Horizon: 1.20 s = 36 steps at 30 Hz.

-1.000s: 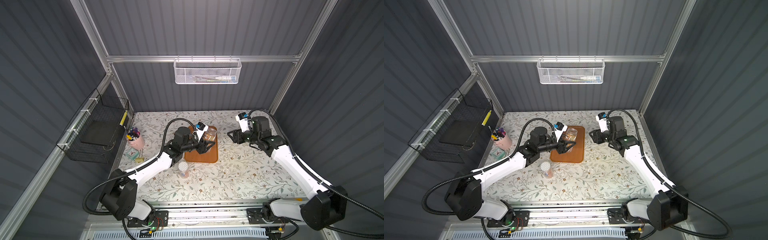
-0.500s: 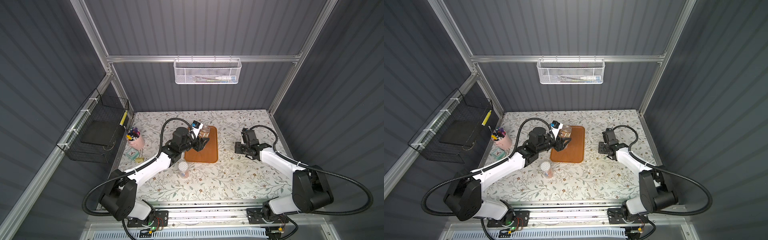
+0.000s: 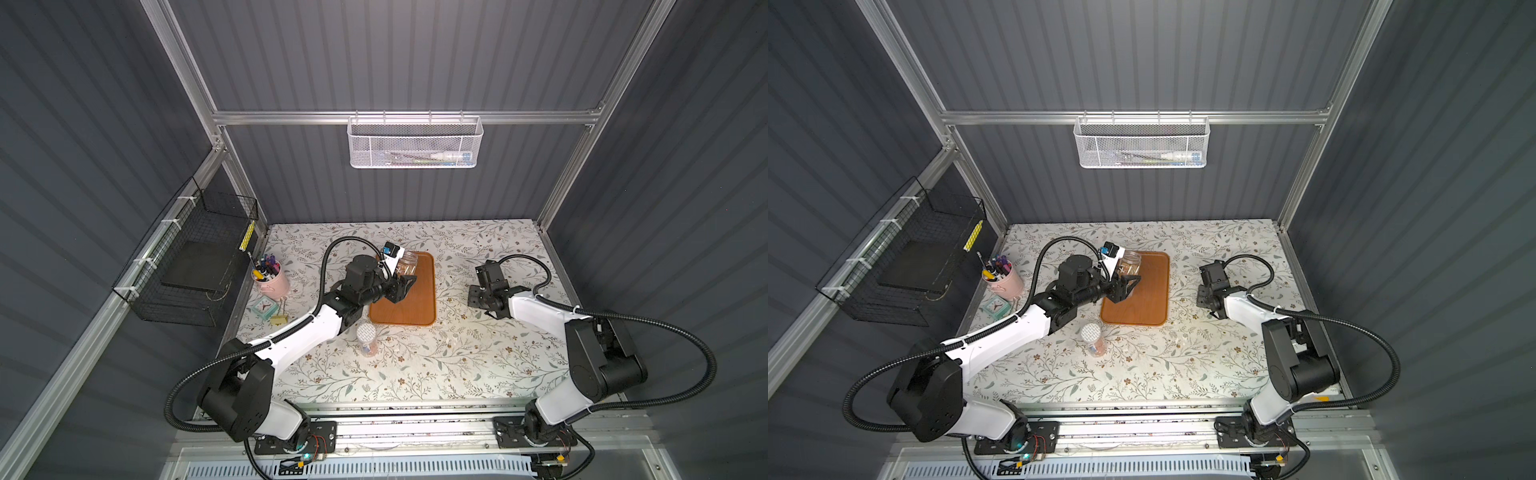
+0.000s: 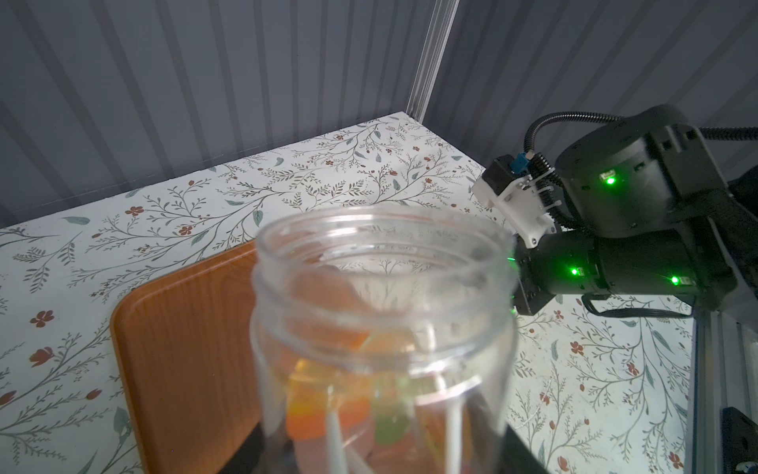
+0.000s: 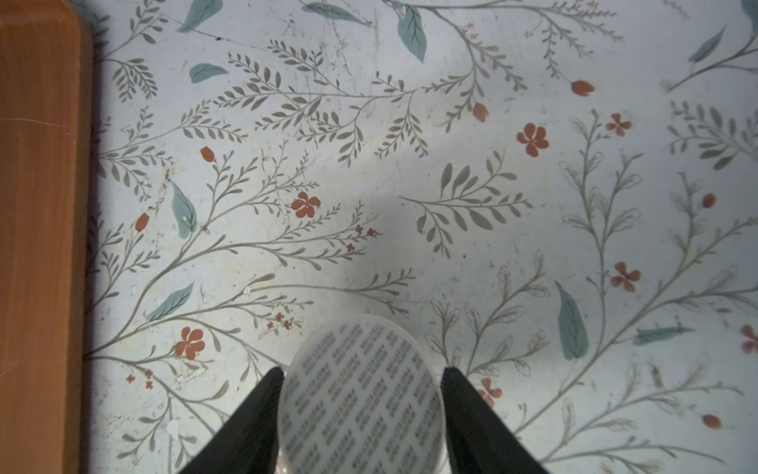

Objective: Pour the candies out of the jar
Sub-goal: 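Place the lid at the center of the board, then pour the candies out of the jar onto the tray.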

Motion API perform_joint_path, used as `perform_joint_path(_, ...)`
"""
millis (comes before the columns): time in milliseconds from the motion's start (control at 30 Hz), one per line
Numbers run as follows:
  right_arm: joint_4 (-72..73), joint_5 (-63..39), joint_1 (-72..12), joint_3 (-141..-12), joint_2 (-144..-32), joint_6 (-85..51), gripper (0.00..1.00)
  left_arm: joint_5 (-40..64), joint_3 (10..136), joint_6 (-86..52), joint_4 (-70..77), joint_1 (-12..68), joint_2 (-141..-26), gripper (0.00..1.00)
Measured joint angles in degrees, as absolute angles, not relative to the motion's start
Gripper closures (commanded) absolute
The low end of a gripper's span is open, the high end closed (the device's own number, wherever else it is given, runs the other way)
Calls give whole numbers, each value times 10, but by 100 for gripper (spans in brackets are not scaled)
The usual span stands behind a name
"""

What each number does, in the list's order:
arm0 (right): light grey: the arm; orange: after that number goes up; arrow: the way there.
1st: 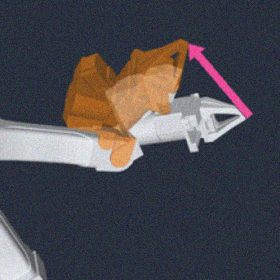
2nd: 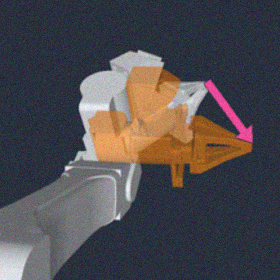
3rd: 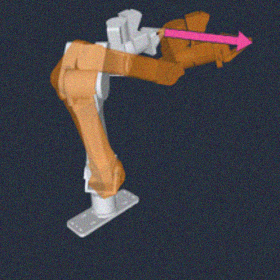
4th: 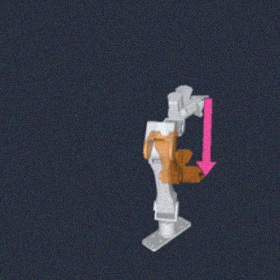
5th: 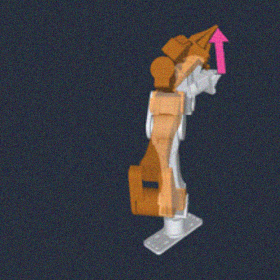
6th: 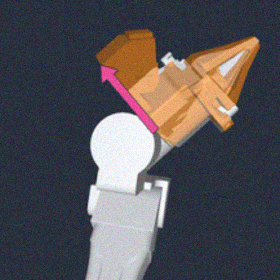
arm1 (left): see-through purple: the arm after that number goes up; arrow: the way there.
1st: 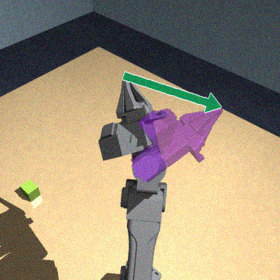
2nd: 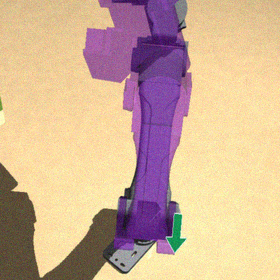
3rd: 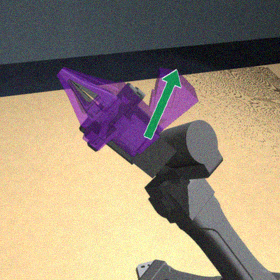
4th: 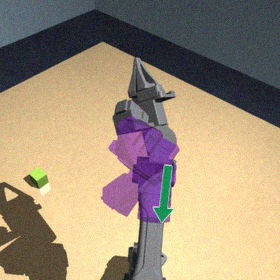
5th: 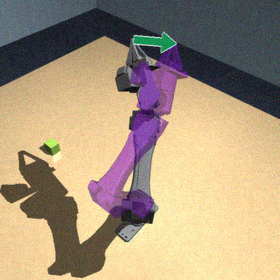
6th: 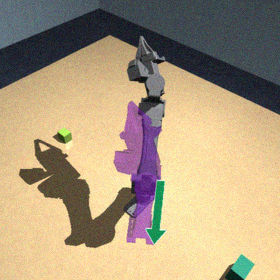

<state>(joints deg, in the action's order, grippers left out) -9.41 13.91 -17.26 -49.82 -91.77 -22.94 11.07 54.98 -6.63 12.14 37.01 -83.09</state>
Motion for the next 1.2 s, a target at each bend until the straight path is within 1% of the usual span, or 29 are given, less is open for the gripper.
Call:
perform_joint_path(400,-91,149,-181,-501,-964,-236,35,92,550,-66,115,370,-831,100)
perform_joint_path(533,-93,148,-182,-507,-961,-238,31,85,550,-66,114,370,-831,100)
perform_joint_path(633,-107,148,-182,-508,-941,-241,23,83,550,-66,111,367,-831,100)
perform_joint_path(700,-126,148,-182,-516,-917,-240,12,83,549,-63,106,362,-831,100)
perform_joint_path(733,-135,149,-182,-522,-905,-240,4,84,550,-60,102,361,-831,100)
perform_joint_path(767,-145,149,-182,-533,-891,-238,1,87,550,-55,93,358,-831,100)
perform_joint_path(967,-176,150,-182,-590,-819,-219,1,123,606,-3,2,324,-868,100)
perform_joint_path(1100,-176,139,-182,-591,-783,-215,1,148,648,54,-65,290,-901,100)
perform_joint_path(1200,-171,123,-182,-587,-771,-215,1,158,715,116,-149,273,-950,100)
